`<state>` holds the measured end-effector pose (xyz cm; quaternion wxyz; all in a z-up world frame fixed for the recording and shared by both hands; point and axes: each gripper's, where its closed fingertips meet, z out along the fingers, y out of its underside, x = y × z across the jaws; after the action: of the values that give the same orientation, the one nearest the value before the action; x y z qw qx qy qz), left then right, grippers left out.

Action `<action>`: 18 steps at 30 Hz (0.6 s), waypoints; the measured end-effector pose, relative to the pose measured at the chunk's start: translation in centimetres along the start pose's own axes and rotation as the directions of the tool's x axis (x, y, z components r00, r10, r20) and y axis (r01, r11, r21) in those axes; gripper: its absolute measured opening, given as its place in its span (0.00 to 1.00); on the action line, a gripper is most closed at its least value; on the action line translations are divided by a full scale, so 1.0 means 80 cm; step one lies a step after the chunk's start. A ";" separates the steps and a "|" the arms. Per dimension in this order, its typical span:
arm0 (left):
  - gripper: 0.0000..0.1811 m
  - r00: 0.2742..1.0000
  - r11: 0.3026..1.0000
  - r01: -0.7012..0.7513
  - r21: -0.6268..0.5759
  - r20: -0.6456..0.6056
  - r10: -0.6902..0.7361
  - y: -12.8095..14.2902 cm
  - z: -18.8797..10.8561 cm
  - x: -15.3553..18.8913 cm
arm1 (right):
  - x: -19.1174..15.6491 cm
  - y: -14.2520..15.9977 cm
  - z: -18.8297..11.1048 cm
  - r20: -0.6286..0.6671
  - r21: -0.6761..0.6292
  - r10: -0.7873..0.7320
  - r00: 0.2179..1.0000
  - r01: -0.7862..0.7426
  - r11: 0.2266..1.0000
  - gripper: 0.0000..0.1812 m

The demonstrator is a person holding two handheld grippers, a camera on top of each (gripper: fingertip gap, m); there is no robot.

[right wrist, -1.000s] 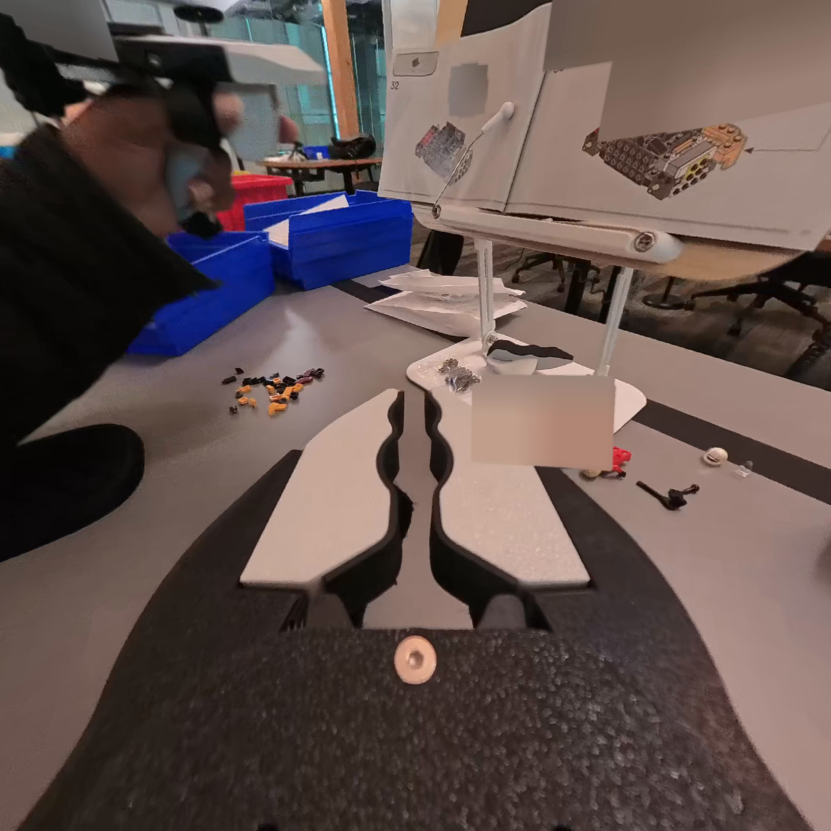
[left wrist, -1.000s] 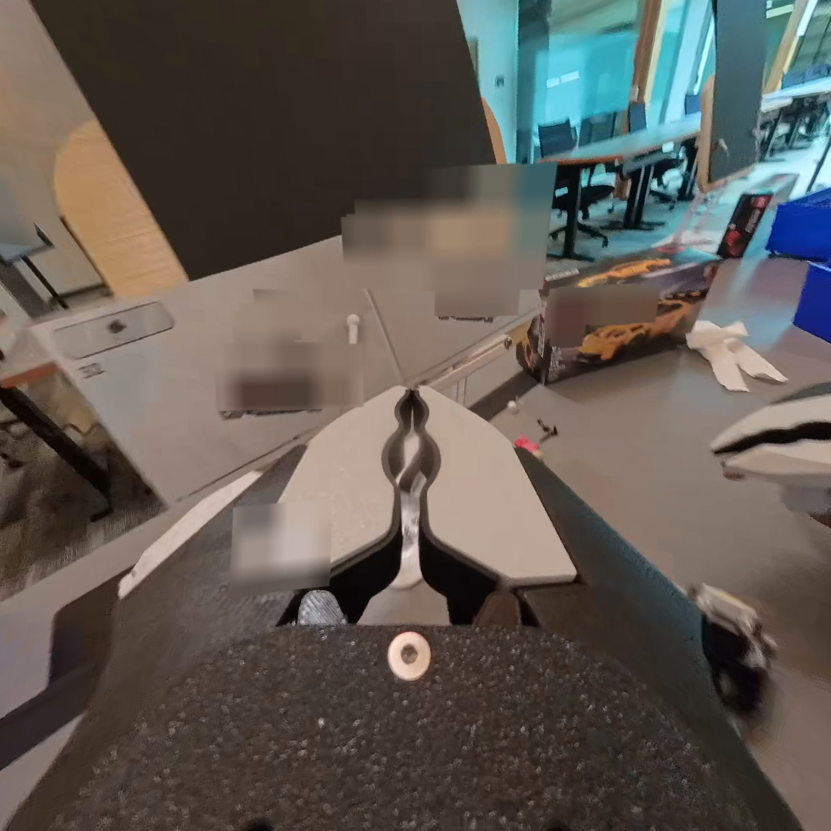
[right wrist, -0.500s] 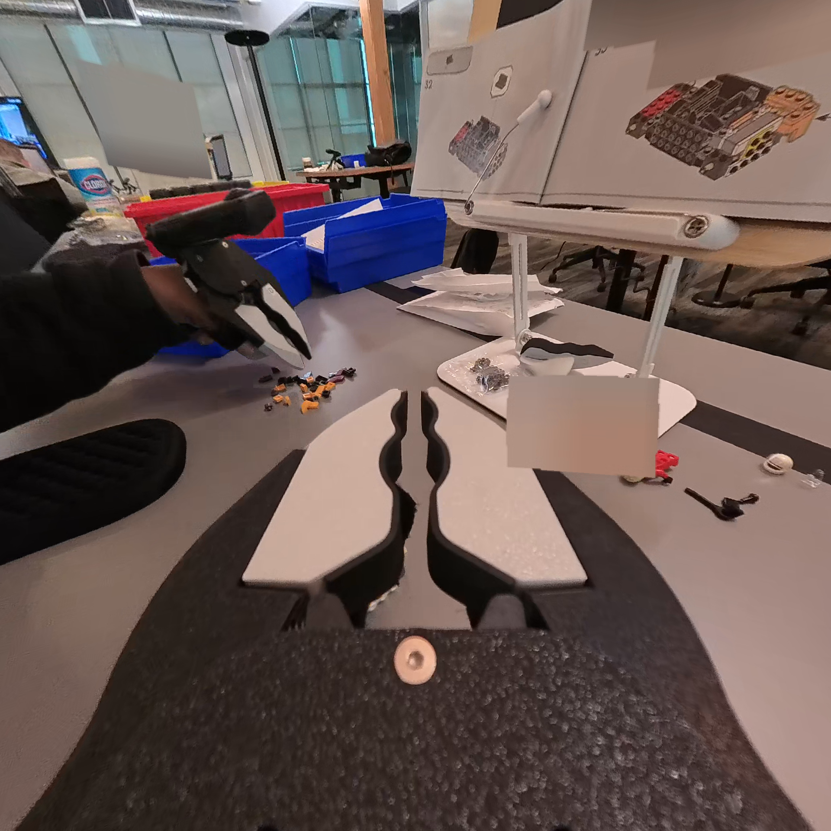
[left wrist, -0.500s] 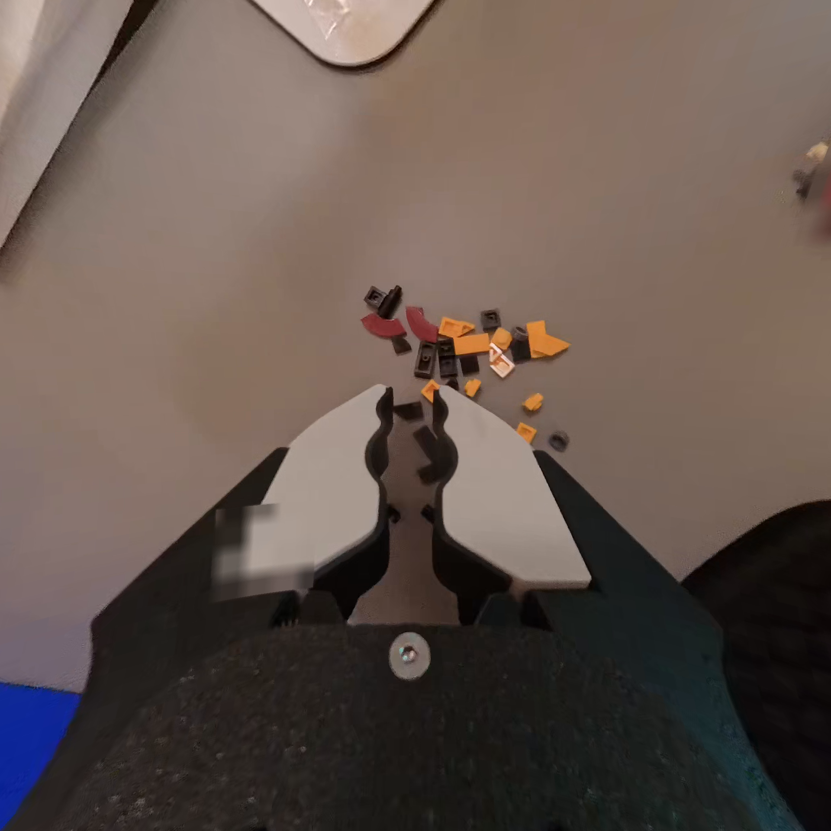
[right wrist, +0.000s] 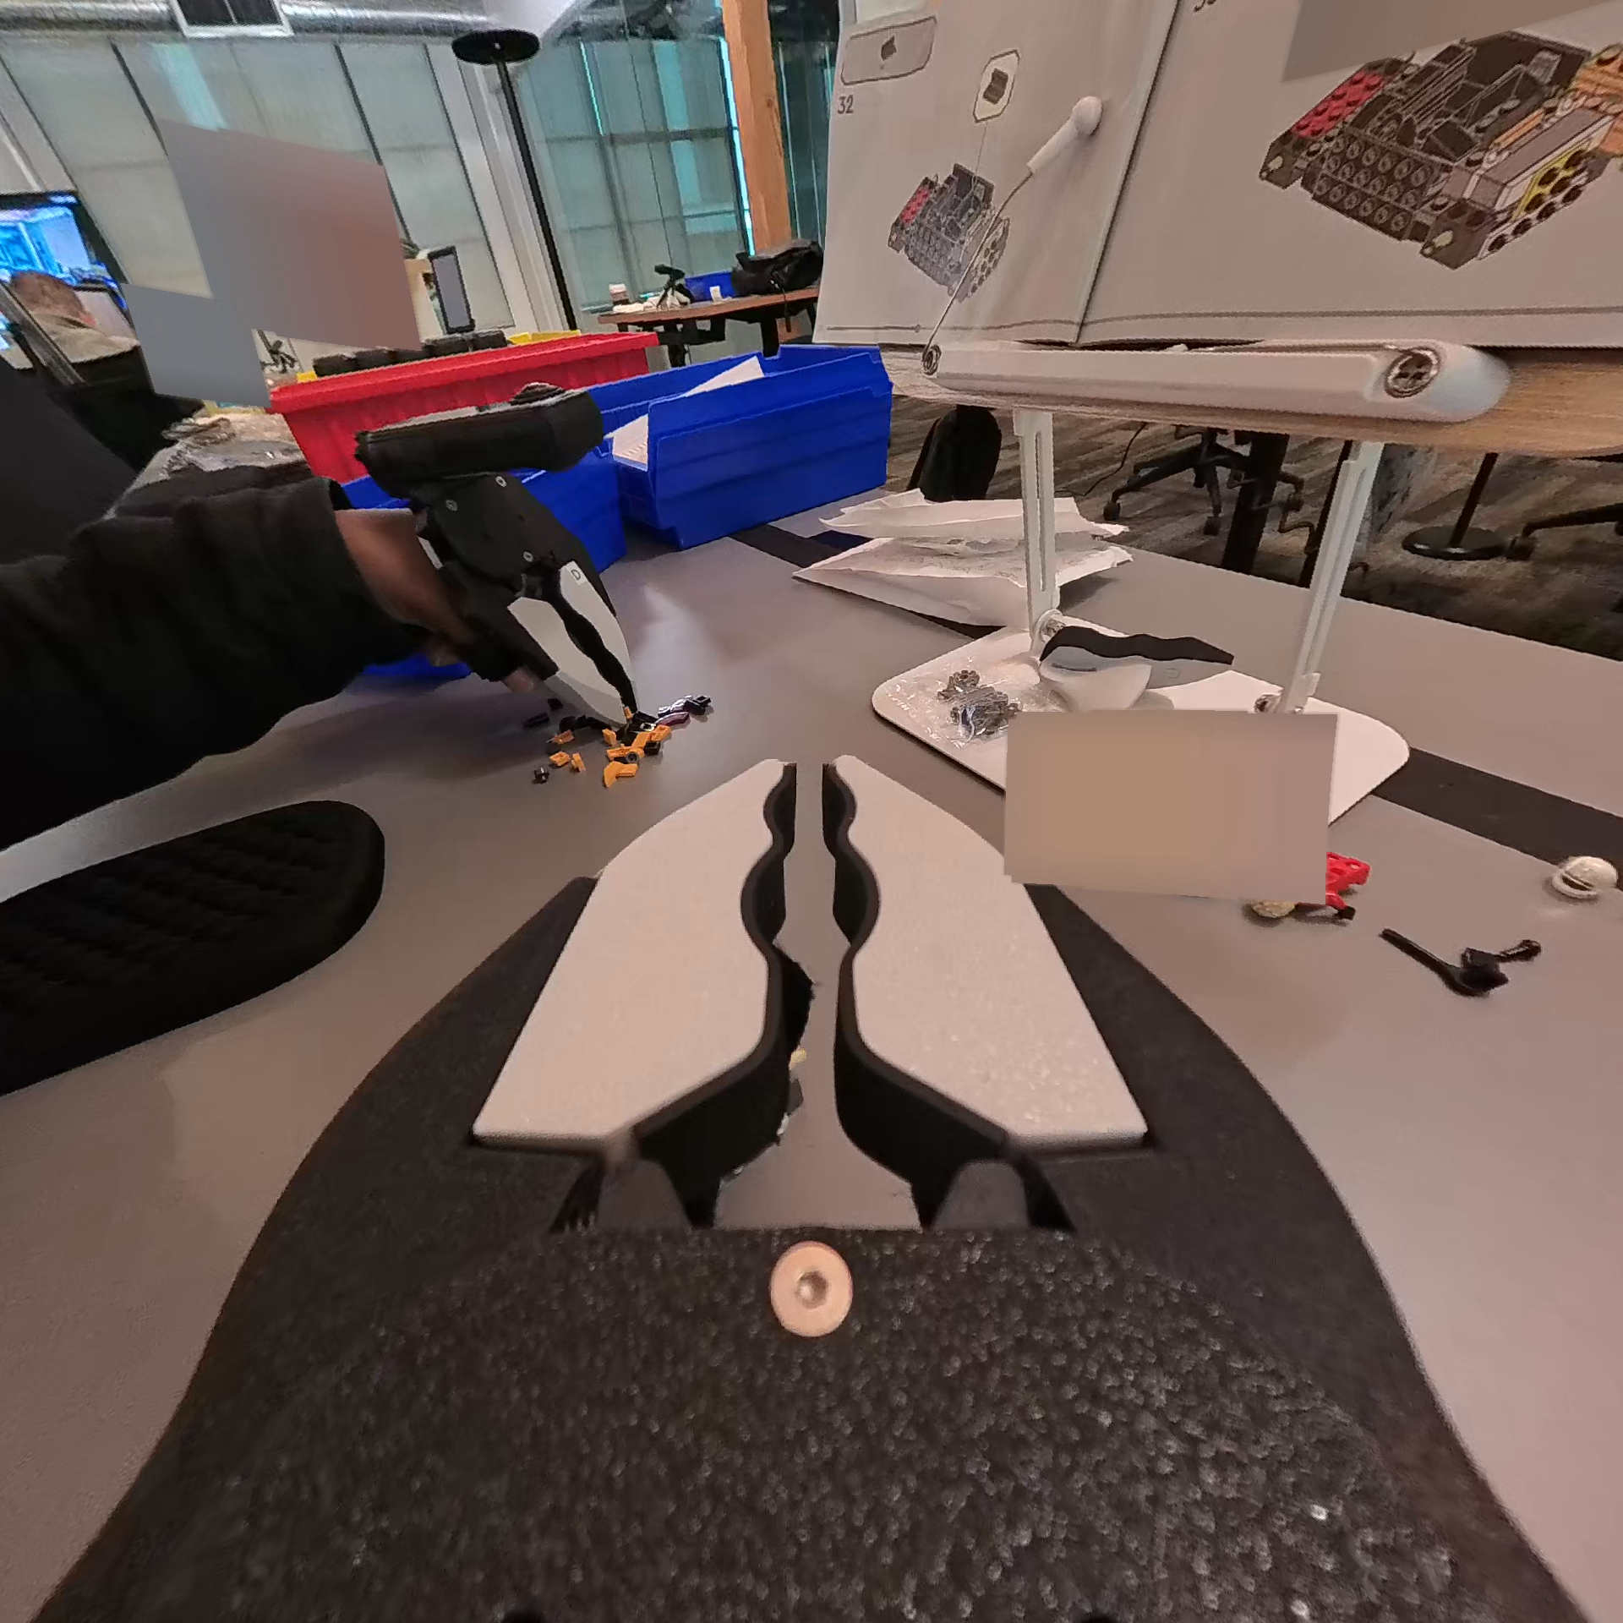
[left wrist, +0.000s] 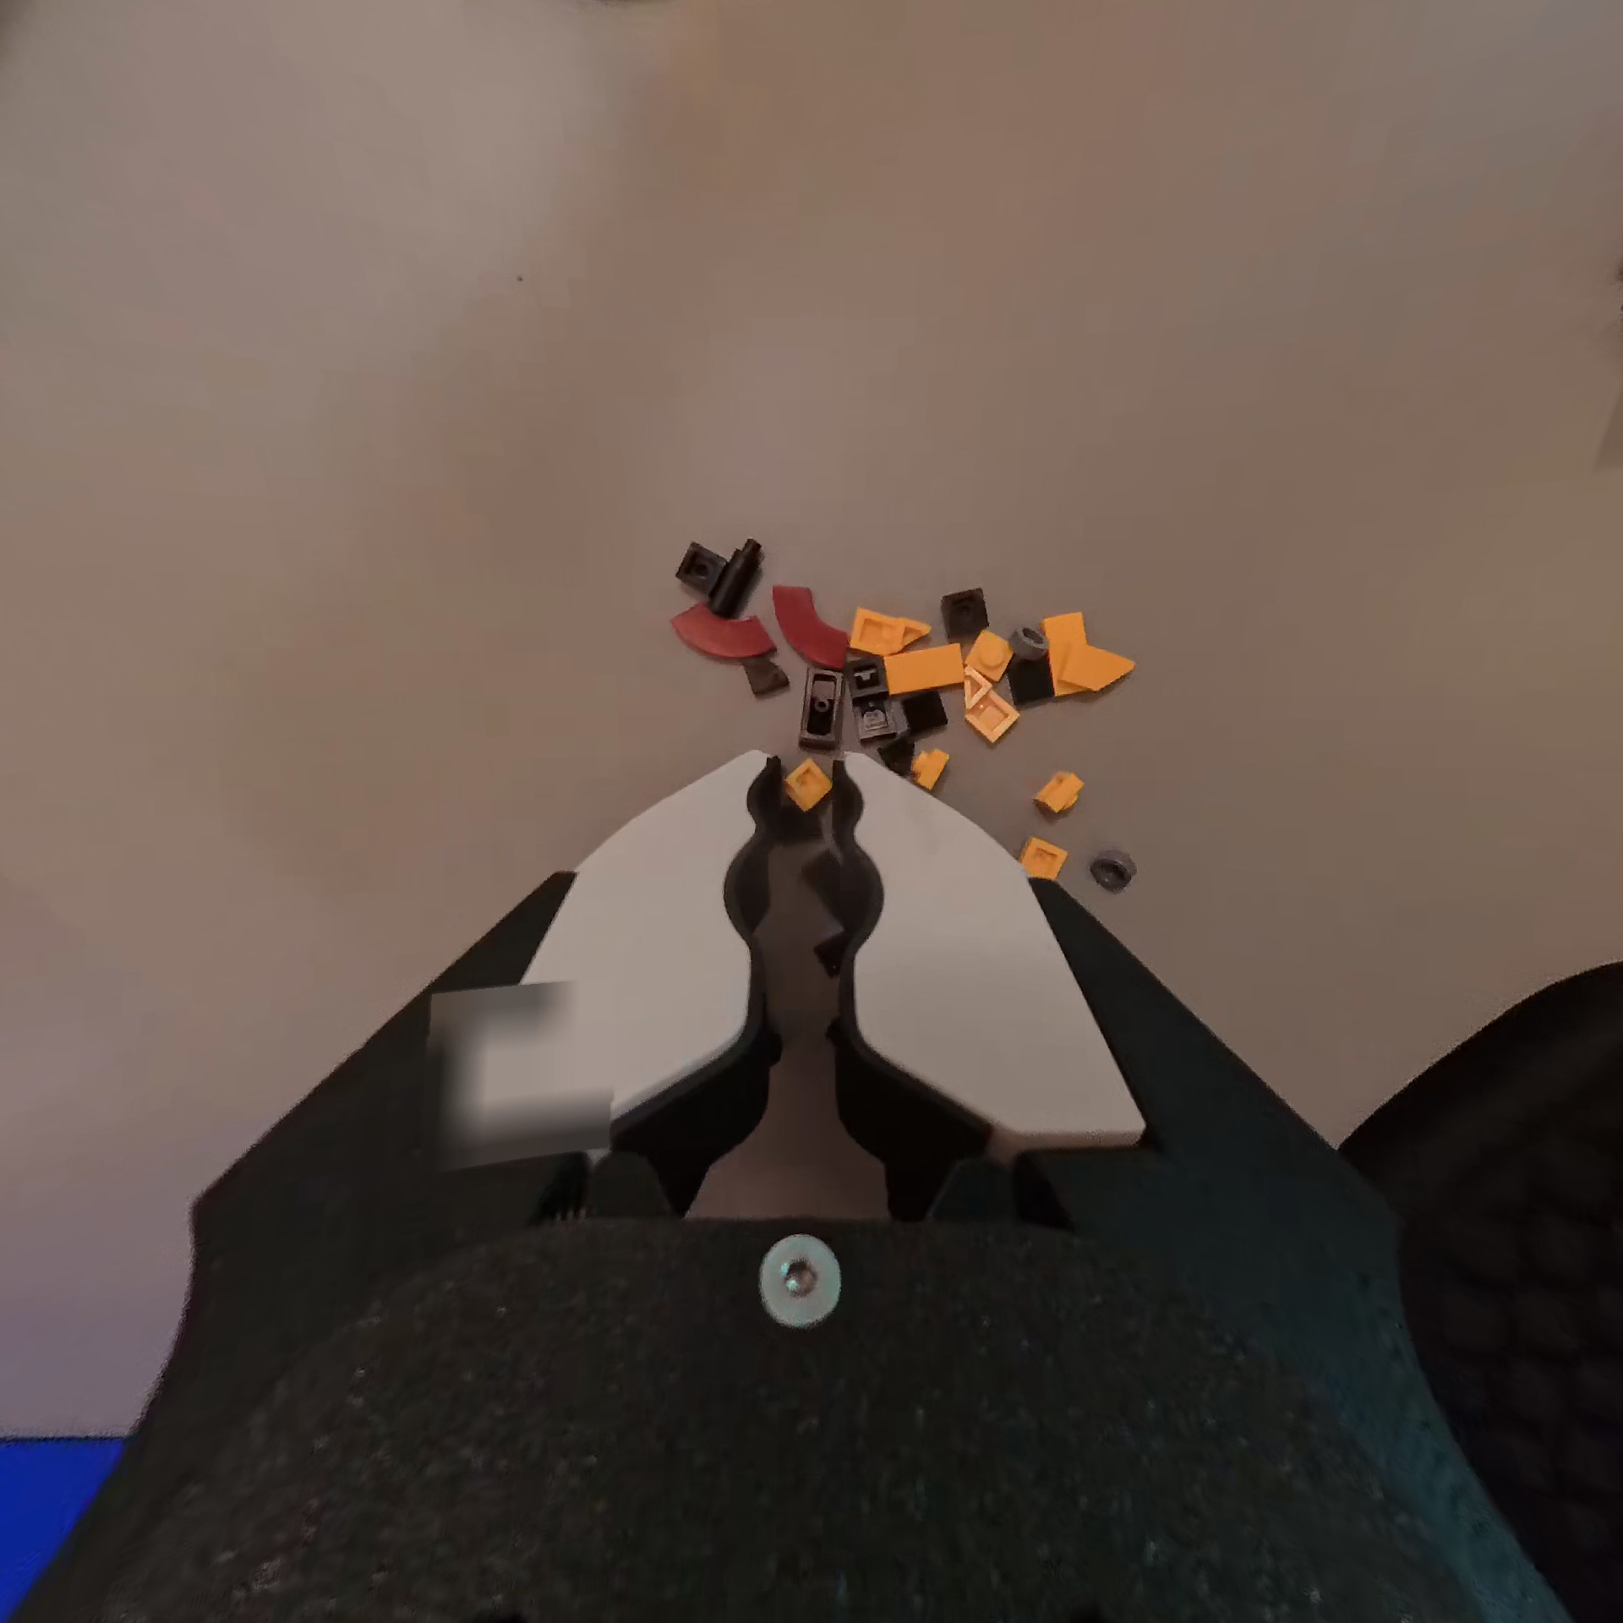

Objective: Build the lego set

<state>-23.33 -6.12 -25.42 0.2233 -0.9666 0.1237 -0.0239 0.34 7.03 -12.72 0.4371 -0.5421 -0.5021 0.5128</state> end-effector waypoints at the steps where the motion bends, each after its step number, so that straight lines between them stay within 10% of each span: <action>1: 0.06 1.000 1.000 0.000 0.001 0.006 0.000 0.000 -0.001 -0.001 | 0.000 0.000 0.000 0.000 0.000 0.000 1.000 0.000 1.000 0.03; 6: 0.06 0.999 0.988 0.054 0.147 -0.012 -0.053 -0.021 -0.020 -0.003 | -0.001 0.000 0.000 0.003 0.000 0.002 1.000 -0.002 1.000 0.03; 10: 0.06 0.952 0.894 0.176 0.413 -0.302 -0.048 -0.065 -0.057 0.046 | -0.002 0.002 0.001 0.006 -0.010 -0.011 1.000 0.011 1.000 0.03; 18: 0.05 0.519 0.517 0.560 0.647 -0.760 0.390 -0.130 -0.175 0.166 | -0.067 -0.018 0.019 0.163 0.031 -0.223 0.961 0.221 0.975 0.03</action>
<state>-9.54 -6.36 -8.37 0.5713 -0.5847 0.1294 -0.5612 -1.17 1.85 -10.78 0.4521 -0.4353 -0.5908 0.5070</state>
